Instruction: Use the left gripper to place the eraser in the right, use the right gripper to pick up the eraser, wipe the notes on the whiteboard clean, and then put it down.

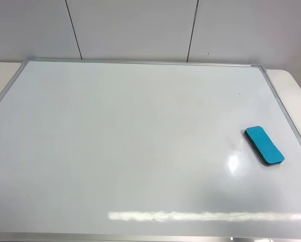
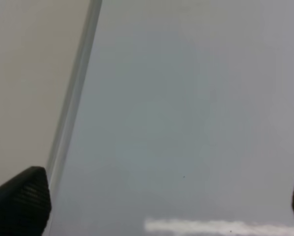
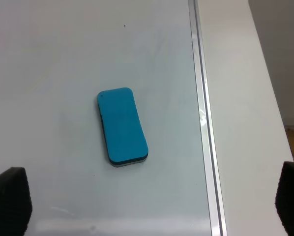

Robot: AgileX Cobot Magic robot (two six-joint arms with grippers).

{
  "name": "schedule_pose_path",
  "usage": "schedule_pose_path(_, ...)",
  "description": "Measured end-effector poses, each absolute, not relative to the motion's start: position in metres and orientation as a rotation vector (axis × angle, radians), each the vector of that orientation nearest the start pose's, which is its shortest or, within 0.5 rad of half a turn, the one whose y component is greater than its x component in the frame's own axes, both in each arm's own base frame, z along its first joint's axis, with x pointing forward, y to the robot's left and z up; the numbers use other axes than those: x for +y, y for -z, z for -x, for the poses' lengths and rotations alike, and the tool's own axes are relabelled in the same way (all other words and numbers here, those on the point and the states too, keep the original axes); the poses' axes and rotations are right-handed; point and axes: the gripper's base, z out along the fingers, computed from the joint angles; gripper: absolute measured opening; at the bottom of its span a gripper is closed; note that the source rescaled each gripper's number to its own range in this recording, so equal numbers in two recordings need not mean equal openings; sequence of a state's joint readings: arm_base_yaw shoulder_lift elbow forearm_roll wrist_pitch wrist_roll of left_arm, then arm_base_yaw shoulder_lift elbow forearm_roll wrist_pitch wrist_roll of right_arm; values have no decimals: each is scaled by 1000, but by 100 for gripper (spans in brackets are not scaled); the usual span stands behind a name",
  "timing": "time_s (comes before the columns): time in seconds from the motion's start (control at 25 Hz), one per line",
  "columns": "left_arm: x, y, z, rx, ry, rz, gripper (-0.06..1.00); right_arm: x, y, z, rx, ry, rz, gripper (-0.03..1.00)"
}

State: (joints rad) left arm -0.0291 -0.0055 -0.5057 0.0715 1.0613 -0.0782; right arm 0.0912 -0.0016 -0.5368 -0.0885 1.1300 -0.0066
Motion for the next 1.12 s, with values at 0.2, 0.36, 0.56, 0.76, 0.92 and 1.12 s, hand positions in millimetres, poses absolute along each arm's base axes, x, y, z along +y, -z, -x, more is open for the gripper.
schedule_pose_path(0.2,6,-279,6,2031,-18,54,100,-8,-282,12,2071,51,84,100)
schedule_pose_path(0.36,6,-279,6,2031,-18,54,100,-9,-282,12,2075,42,64,100)
schedule_pose_path(0.56,6,-279,6,2031,-18,54,100,-10,-282,12,2075,51,-9,100)
schedule_pose_path(0.76,6,-279,6,2031,-19,54,100,-11,-282,12,2073,59,-36,100)
schedule_pose_path(0.92,6,-279,6,2031,-19,54,100,-11,-282,12,2073,57,-36,100)
schedule_pose_path(1.12,6,-279,6,2031,-19,54,100,-11,-282,12,2073,56,-36,100)
